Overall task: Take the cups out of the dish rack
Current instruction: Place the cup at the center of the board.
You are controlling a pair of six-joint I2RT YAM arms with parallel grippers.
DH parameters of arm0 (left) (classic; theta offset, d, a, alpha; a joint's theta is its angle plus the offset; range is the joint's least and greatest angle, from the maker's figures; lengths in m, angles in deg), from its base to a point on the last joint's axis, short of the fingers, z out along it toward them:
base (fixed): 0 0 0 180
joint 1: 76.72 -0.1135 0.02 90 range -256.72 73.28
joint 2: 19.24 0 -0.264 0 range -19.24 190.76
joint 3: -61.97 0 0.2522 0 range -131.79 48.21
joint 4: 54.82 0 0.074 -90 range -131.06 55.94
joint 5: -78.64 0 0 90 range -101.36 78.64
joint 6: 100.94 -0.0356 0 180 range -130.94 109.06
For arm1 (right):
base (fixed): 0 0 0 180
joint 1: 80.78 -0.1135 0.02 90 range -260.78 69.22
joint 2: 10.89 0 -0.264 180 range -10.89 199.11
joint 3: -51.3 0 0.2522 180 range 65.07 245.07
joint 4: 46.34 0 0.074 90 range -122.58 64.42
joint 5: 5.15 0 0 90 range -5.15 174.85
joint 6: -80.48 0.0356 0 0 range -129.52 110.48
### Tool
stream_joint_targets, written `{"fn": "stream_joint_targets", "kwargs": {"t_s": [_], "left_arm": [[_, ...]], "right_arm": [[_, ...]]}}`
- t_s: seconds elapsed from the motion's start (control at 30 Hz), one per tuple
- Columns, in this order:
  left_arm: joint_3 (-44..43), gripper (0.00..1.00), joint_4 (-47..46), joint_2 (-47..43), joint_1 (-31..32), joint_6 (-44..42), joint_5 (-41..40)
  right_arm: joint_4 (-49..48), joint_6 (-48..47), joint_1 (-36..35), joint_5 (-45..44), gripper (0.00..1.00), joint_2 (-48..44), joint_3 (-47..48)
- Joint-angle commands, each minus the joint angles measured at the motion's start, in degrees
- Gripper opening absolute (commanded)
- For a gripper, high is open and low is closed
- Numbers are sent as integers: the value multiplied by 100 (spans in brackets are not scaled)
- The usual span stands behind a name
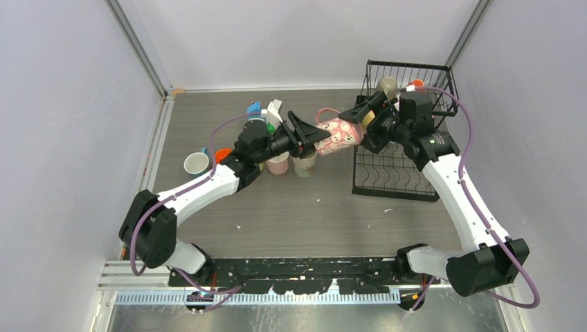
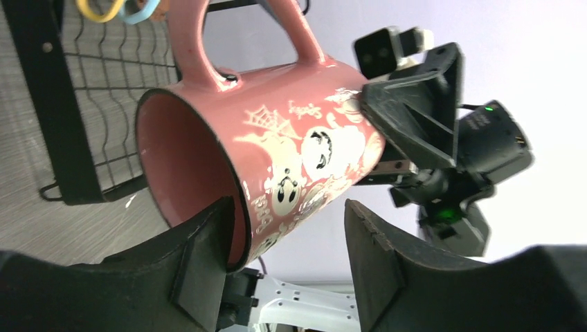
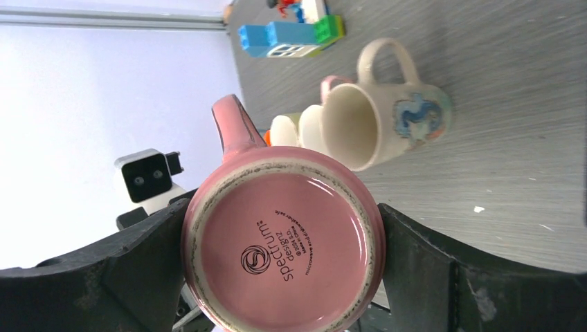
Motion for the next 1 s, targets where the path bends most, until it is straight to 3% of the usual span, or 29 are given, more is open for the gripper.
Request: {"fn": "stream_joint_targets", "kwargs": {"t_s": [0.0,0.2,0.57,0.8,0.93,0.97], "left_arm": [[-89,57,-1112,-479,-9,250,167],[-189,50,-1365,-571,-33,270,251],[-264,26,-2005,-417,-37,515,140],[-259,22,-2379,-275,-37,652,-7],[-285,1,-2375,-224,-34,670,-68],[-283,0,-2372,-231,-36,661,-89]], "right_arm": [[-1507,702,-28,926,61,-157,-130],[-1846,949,-26,1220,61,-83,-196],[-2157,1205,-26,1404,61,-116,-393],[-2400,1381,-28,1445,62,-177,-618],[-2415,1401,-24,1431,65,-199,-647],[-2423,1403,-29,1426,68,-206,-640]]}}
